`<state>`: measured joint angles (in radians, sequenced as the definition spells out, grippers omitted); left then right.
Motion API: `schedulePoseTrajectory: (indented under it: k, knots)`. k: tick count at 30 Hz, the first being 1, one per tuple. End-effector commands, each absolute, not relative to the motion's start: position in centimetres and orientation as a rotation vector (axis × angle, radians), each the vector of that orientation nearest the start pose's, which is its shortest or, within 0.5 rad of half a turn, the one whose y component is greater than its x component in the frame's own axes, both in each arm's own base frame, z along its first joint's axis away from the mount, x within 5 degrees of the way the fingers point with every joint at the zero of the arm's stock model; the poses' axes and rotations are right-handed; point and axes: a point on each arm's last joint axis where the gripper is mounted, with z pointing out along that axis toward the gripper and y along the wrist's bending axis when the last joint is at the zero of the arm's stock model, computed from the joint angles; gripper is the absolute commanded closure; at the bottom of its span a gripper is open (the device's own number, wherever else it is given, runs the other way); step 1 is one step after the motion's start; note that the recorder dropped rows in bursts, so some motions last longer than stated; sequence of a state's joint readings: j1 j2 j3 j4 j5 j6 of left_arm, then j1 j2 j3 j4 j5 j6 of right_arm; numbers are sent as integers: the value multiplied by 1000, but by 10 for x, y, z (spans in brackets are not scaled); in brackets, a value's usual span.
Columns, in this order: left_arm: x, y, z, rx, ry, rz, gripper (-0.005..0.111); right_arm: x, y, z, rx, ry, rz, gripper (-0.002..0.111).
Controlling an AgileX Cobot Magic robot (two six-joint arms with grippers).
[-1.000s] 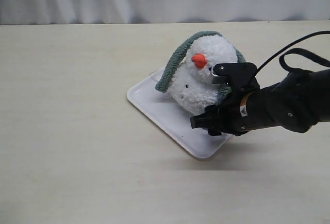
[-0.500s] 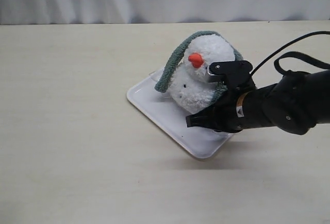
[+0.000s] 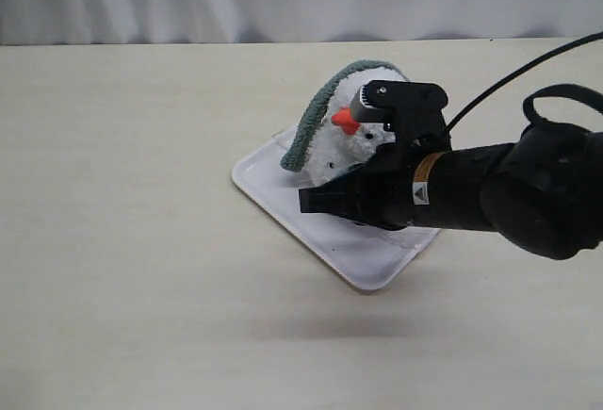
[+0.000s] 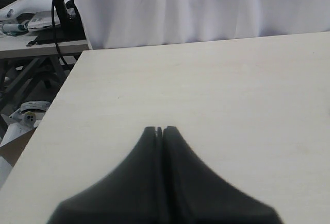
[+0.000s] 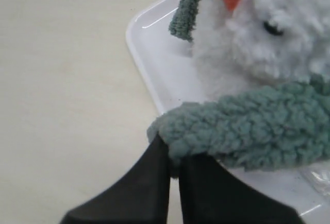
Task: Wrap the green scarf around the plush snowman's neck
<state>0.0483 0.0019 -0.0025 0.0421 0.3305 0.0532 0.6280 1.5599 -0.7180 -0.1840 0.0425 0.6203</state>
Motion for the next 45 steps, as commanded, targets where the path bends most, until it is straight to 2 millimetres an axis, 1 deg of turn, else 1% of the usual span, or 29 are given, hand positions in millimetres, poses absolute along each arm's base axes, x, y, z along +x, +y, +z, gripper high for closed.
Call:
schedulePoseTrajectory:
  k: [1, 6, 9, 12, 16, 21, 23, 24, 28, 30, 33, 35, 38, 45]
  knots:
    - [54, 4, 184, 25, 1807, 113, 107, 245, 181, 172, -230, 2418, 515, 104]
    - [54, 4, 184, 25, 1807, 113, 107, 251, 187, 150, -178, 2438, 543, 104]
    - [54, 4, 184, 25, 1807, 113, 107, 258, 192, 142, -167, 2450, 542, 104]
    - [54, 4, 184, 25, 1807, 113, 107, 266, 198, 141, -166, 2445, 545, 104]
    - [54, 4, 184, 25, 1807, 113, 107, 271, 202, 145, -165, 2429, 553, 104]
    - [54, 4, 184, 25, 1807, 113, 107, 271, 202, 145, -201, 2425, 537, 103]
    - [54, 4, 184, 25, 1807, 113, 107, 270, 201, 143, -221, 2445, 514, 97]
    - [54, 4, 184, 25, 1807, 113, 107, 269, 199, 142, -221, 2466, 499, 91]
    - [54, 4, 184, 25, 1807, 113, 107, 264, 195, 137, -224, 2548, 436, 61]
    - [54, 4, 184, 25, 1807, 113, 107, 262, 193, 138, -224, 2573, 415, 50]
    - [54, 4, 184, 25, 1807, 113, 107, 258, 194, 142, -234, 2586, 407, 43]
    - [54, 4, 184, 25, 1807, 113, 107, 254, 195, 148, -236, 2594, 407, 43]
    - [54, 4, 184, 25, 1807, 113, 107, 242, 202, 159, -249, 2601, 432, 43]
    - [54, 4, 184, 25, 1807, 113, 107, 211, 220, 196, -346, 2537, 539, 43]
